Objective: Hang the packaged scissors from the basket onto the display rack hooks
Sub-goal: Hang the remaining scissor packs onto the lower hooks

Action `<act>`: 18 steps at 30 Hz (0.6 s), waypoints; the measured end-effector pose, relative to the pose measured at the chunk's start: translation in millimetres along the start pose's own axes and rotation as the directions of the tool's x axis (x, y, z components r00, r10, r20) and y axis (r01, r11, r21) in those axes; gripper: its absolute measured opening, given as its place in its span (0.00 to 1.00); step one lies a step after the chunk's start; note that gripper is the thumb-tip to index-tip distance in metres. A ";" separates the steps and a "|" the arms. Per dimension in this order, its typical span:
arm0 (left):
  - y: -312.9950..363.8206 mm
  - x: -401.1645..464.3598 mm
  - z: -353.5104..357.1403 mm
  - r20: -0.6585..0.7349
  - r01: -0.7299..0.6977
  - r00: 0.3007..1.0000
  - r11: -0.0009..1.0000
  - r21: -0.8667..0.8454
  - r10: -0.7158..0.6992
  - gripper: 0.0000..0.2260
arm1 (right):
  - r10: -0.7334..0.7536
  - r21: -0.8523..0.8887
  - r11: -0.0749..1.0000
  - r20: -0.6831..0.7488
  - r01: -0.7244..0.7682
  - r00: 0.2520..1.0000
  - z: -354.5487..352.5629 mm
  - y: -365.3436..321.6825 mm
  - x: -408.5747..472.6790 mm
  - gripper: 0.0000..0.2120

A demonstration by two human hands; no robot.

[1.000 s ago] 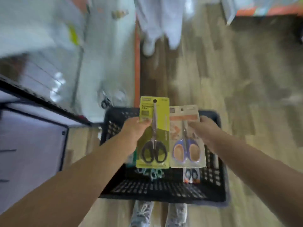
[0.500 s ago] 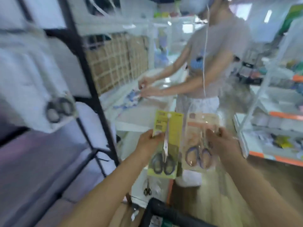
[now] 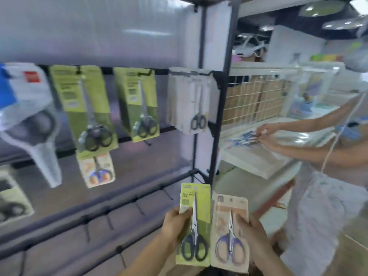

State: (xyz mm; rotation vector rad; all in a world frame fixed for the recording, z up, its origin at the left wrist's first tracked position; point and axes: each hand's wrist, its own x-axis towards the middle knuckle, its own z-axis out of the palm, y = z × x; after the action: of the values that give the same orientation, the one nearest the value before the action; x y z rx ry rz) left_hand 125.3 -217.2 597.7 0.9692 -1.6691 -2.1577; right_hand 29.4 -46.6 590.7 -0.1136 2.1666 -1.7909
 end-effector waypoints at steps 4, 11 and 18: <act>17.7 -25.3 -48.6 -0.147 -0.056 0.988 0.998 -0.023 0.052 0.07 | -0.024 -0.043 0.999 0.148 0.031 0.989 38.9 -18.9 -6.6 0.04; 66.7 -61.8 -109.8 -0.279 -0.209 0.941 0.978 -0.025 0.194 0.06 | -0.200 0.016 0.978 0.346 0.207 0.917 101.6 -78.8 -19.5 0.03; 132.7 -62.6 -128.7 -0.247 -0.384 0.891 0.923 0.043 0.382 0.05 | -0.306 0.129 0.951 0.287 0.279 0.908 133.8 -138.7 -17.5 0.06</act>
State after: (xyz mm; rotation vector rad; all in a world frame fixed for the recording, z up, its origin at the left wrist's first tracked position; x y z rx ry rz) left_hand 227.3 -322.3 726.9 0.7902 -1.5717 -1.7063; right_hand 65.7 -196.8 707.2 -0.6831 1.9274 -1.8716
